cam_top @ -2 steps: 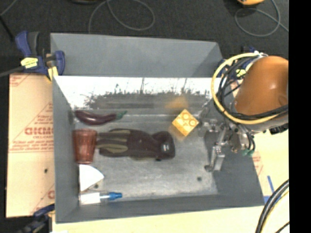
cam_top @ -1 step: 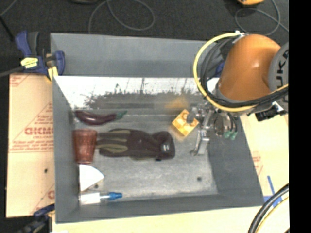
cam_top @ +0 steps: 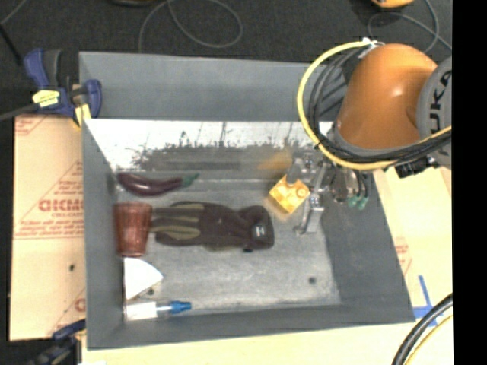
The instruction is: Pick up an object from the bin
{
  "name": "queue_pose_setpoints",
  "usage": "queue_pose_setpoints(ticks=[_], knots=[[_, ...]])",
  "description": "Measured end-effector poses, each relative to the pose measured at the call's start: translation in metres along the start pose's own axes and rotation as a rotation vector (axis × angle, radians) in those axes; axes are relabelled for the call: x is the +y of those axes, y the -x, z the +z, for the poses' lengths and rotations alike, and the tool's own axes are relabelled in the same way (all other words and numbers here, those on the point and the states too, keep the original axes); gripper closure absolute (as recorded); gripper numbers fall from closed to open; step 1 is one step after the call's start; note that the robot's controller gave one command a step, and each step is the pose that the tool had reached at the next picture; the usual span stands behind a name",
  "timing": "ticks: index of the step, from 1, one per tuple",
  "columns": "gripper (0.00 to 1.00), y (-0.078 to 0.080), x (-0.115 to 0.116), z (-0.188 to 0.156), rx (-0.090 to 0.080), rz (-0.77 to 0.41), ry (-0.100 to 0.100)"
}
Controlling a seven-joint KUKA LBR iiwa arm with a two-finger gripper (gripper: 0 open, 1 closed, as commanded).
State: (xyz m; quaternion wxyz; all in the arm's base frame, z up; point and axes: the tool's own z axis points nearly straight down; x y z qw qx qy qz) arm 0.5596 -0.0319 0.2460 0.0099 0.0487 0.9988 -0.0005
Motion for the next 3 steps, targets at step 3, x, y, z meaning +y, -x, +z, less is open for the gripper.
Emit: queue_pose_setpoints(ticks=[3], knots=[[0.00,0.021,0.095,0.135,0.001,0.013,-0.001]])
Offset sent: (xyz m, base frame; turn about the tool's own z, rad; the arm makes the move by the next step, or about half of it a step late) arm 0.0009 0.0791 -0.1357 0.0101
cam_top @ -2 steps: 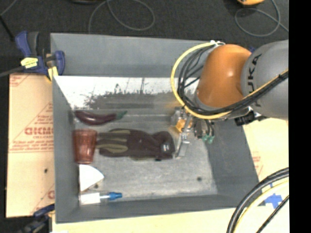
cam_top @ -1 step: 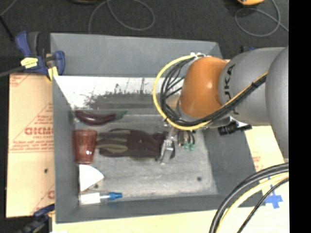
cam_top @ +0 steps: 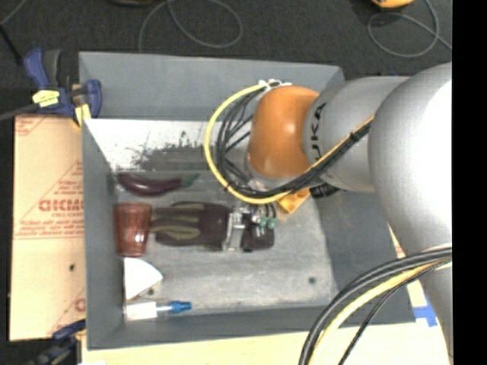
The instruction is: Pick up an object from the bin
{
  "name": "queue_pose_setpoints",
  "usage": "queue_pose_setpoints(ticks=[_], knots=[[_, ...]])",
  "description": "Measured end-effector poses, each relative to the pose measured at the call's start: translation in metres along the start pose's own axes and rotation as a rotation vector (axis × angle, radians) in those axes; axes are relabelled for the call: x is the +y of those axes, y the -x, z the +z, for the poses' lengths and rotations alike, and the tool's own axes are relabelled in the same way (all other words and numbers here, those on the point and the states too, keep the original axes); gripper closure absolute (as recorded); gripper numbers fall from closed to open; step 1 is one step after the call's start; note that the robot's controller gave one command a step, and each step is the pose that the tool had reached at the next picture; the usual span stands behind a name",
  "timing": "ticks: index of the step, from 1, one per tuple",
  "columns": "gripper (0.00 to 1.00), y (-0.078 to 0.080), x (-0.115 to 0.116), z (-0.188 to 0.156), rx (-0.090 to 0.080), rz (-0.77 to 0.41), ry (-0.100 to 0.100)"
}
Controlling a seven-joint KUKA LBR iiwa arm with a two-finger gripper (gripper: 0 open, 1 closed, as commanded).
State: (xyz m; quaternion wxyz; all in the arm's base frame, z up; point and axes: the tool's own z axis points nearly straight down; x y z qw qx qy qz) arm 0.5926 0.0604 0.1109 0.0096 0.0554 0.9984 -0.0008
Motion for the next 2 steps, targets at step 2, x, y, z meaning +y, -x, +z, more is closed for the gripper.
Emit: queue_pose_setpoints(ticks=[2], knots=[[1.00,-0.0079,-0.0384,0.0195,-0.001,-0.336,0.001]])
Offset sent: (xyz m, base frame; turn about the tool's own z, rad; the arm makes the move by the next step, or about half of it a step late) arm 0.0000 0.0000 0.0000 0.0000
